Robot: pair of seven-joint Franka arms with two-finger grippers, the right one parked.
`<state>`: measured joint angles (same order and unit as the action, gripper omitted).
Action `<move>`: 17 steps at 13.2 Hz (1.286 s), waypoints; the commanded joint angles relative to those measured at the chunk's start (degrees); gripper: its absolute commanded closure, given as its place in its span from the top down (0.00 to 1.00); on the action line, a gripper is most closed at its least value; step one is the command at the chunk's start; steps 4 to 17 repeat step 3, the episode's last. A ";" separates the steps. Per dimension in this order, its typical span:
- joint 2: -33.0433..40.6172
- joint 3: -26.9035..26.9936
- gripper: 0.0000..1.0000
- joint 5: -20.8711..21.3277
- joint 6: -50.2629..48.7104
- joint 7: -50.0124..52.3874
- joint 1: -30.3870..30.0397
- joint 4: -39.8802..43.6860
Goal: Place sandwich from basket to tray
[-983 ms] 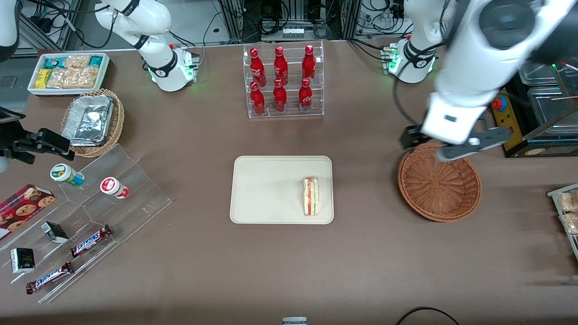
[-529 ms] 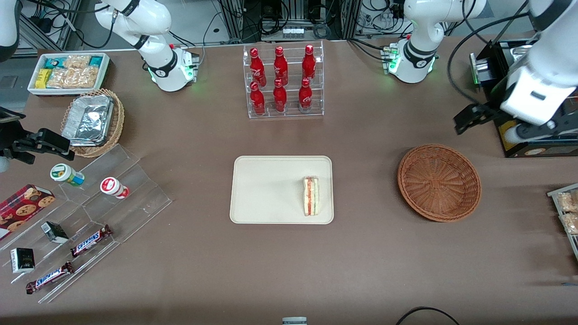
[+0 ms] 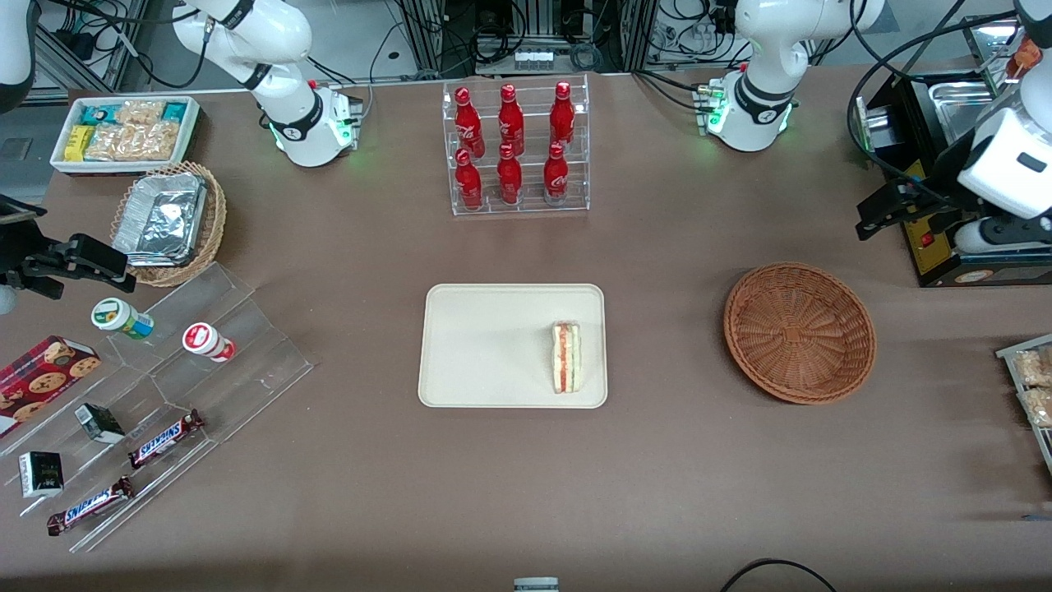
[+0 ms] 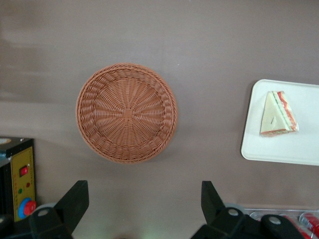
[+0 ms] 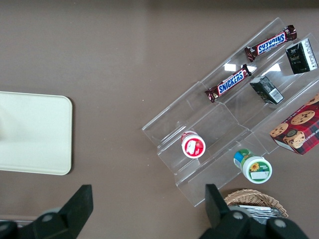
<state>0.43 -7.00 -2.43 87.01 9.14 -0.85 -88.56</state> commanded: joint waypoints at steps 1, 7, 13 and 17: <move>-1.05 5.57 1.00 -0.03 -0.52 -4.03 5.49 1.90; -0.70 5.86 1.00 -0.03 -0.70 -4.04 5.51 1.81; -0.70 5.86 1.00 -0.03 -0.70 -4.04 5.51 1.81; -0.70 5.86 1.00 -0.03 -0.70 -4.04 5.51 1.81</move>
